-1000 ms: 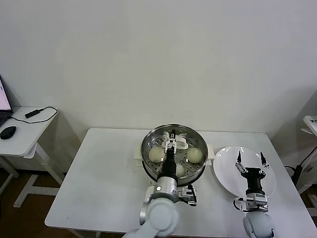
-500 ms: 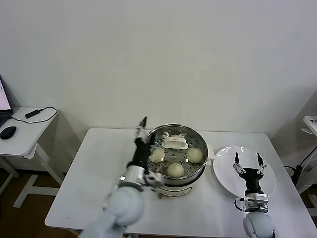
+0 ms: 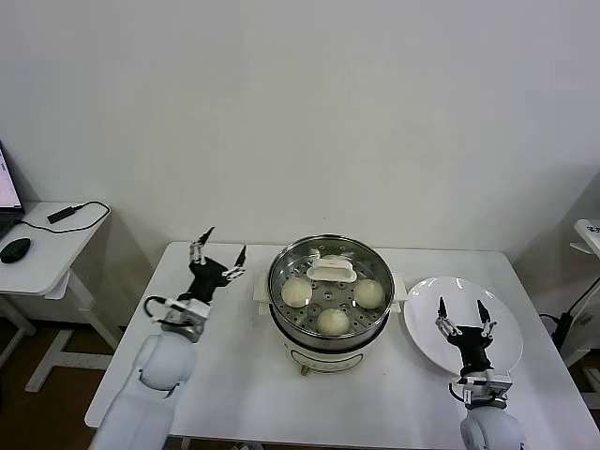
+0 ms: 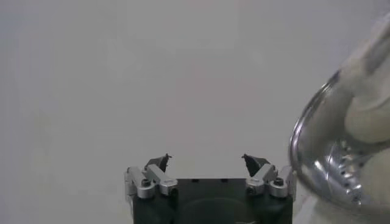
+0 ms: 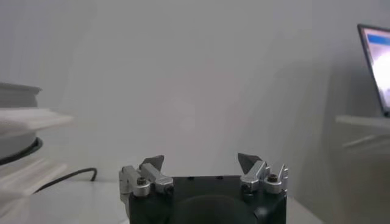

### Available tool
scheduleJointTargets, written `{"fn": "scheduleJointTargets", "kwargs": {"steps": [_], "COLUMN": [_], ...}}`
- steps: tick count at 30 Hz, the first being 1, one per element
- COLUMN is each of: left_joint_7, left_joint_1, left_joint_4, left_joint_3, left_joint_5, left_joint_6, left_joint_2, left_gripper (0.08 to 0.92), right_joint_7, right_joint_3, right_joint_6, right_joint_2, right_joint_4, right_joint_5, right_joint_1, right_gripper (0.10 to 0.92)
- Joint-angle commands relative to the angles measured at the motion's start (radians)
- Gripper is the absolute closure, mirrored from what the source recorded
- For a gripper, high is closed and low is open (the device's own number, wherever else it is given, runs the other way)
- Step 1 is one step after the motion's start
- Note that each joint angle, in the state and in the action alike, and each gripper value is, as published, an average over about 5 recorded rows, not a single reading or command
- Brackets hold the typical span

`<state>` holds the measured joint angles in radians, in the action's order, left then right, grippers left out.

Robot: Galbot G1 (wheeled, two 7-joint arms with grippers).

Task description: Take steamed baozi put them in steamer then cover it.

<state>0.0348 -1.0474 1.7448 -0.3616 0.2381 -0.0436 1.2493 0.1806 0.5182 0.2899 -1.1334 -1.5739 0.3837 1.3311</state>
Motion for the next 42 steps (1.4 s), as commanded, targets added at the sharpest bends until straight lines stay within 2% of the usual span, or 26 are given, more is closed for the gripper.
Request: {"fn": "scheduleJointTargets", "kwargs": {"steps": [1,24,42], "left_joint_7": [-0.013,0.023,0.041], "left_joint_1": [-0.037,-0.181,-0.205], "left_joint_4": [-0.134,-0.07,-0.068], "left_joint_3": [-0.137,-0.137,-0.126], "left_joint_5": [-0.282,-0.23,-0.23], "left_joint_6": [0.261,0.281,0.301], "left_joint_2": [-0.007,0.001,0.007], "left_gripper": [0.177,0.177,0.177], "right_joint_7": [-0.04,-0.045,-0.047], "right_joint_3": [-0.003,0.01,0.013], "right_joint_6": [0.011,0.027,0.033], "right_joint_2": [0.003,-0.012,-0.025], "right_joint_4": [-0.028,-0.032,-0.006], "right_joint_5": [0.068,0.058,0.039], "right_joint_1": [0.019,0.041,0.031], "right_gripper": [0.203,0.203,0.203]}}
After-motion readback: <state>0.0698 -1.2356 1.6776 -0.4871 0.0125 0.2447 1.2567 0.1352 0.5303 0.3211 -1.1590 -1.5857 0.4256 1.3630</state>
